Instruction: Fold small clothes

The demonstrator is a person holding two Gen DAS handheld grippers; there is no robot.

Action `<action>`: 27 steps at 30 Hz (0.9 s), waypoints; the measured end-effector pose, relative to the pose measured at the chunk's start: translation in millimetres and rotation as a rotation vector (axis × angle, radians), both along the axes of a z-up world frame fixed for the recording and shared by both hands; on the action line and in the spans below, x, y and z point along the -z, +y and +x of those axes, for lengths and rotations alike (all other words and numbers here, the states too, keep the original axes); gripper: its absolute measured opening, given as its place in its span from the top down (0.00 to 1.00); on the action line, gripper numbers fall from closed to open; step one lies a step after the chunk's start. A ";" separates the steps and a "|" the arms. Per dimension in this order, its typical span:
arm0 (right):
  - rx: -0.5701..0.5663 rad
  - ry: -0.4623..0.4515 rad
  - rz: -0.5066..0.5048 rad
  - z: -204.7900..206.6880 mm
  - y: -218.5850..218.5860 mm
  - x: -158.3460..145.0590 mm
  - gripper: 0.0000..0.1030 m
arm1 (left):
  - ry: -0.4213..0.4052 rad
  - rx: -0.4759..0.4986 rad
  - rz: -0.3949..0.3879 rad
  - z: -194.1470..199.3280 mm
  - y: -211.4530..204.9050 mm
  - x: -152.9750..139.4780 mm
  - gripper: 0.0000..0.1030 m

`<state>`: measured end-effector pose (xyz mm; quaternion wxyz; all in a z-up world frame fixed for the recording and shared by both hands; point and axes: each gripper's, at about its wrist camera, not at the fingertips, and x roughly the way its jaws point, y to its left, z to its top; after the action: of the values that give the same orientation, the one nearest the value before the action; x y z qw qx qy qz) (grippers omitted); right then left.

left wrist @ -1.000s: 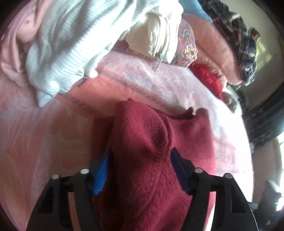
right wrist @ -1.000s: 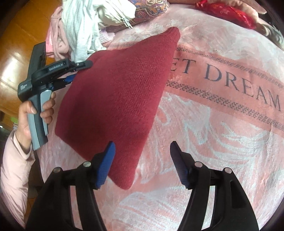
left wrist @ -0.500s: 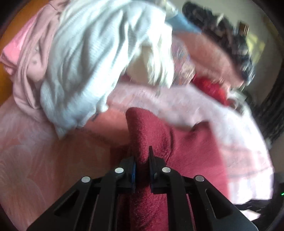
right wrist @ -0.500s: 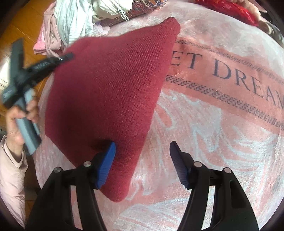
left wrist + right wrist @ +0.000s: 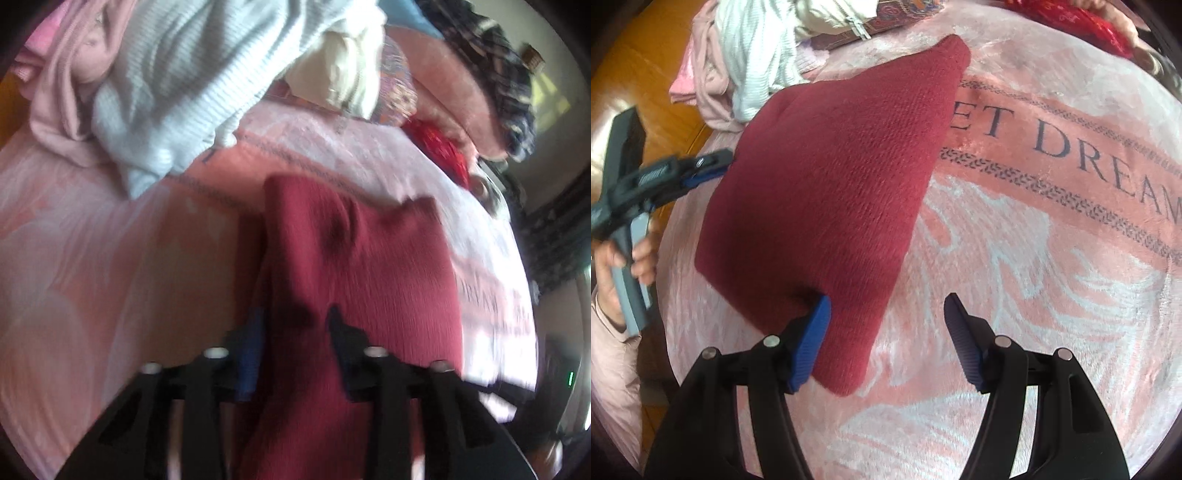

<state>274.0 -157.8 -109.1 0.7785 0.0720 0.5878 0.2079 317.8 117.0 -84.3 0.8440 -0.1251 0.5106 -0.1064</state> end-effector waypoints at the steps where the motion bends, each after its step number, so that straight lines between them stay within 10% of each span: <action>1: -0.007 0.003 -0.003 -2.5 1.4 -0.3 0.38 | -0.009 0.016 0.020 -11.9 -0.9 -0.3 0.52; 6: -0.023 0.049 -0.006 -10.0 10.0 7.2 0.38 | 0.026 0.088 0.034 -54.9 -7.7 21.4 0.54; 9: -0.024 0.062 -0.030 -8.4 16.0 10.5 0.38 | -0.010 0.114 0.103 -65.2 -14.7 30.4 0.77; 18: -0.015 0.102 -0.001 -8.2 16.4 25.3 0.36 | 0.060 0.060 -0.096 -57.7 29.2 50.9 0.87; 21: -0.022 0.097 0.012 -8.1 17.5 21.9 0.36 | 0.056 0.068 -0.121 -60.6 28.2 48.3 0.75; 25: -0.002 0.066 0.050 -0.3 10.5 4.8 0.36 | 0.029 0.021 -0.160 -59.2 30.7 26.6 0.22; 27: 0.020 0.039 0.076 7.2 6.7 -8.0 0.36 | 0.002 0.034 -0.162 -49.0 25.6 15.6 0.18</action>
<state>281.2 -151.0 -101.1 0.7656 0.1116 0.5938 0.2209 268.8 142.5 -99.9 0.8286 -0.1844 0.5033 -0.1616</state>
